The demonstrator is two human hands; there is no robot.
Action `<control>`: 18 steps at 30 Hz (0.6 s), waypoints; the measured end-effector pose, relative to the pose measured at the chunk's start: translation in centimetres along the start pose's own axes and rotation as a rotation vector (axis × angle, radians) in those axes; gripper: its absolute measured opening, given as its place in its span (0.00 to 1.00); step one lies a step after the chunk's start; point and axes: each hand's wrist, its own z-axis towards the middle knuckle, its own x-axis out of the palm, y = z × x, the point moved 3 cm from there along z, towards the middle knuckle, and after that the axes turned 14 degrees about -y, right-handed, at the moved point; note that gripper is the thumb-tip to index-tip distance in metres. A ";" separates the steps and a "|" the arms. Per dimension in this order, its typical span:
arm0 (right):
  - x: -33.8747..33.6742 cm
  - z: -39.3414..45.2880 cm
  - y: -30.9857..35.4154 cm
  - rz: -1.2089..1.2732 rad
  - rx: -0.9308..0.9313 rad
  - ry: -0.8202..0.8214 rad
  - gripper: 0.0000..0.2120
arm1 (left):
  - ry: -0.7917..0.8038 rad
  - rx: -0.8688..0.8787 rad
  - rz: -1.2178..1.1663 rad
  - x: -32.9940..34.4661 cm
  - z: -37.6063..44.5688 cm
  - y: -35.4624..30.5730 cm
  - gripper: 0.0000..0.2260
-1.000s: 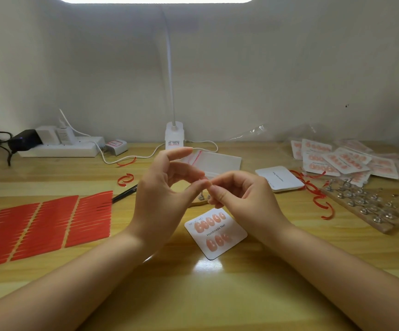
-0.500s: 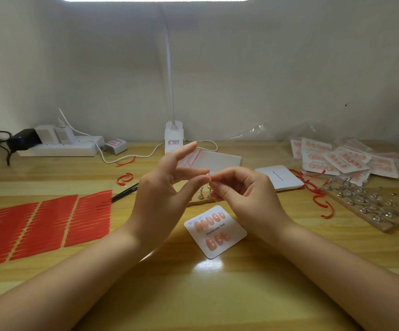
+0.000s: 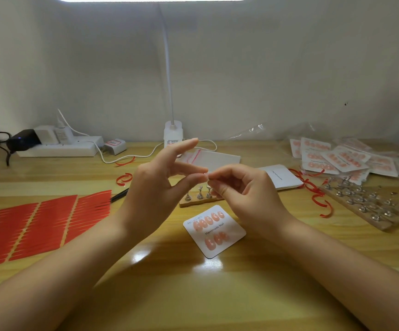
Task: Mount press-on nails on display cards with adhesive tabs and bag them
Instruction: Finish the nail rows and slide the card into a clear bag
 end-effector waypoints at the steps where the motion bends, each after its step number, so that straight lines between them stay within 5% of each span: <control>1: 0.0 0.0 0.0 -0.003 0.003 0.001 0.10 | -0.003 -0.016 -0.014 0.0 -0.1 0.0 0.27; 9: 0.7 -0.5 -0.9 0.115 0.210 -0.004 0.02 | -0.085 0.014 0.022 -0.1 -0.5 0.0 0.29; 18: 0.5 -0.4 -0.4 0.123 0.185 -0.005 0.04 | -0.086 0.042 0.080 0.2 -0.7 -0.3 0.28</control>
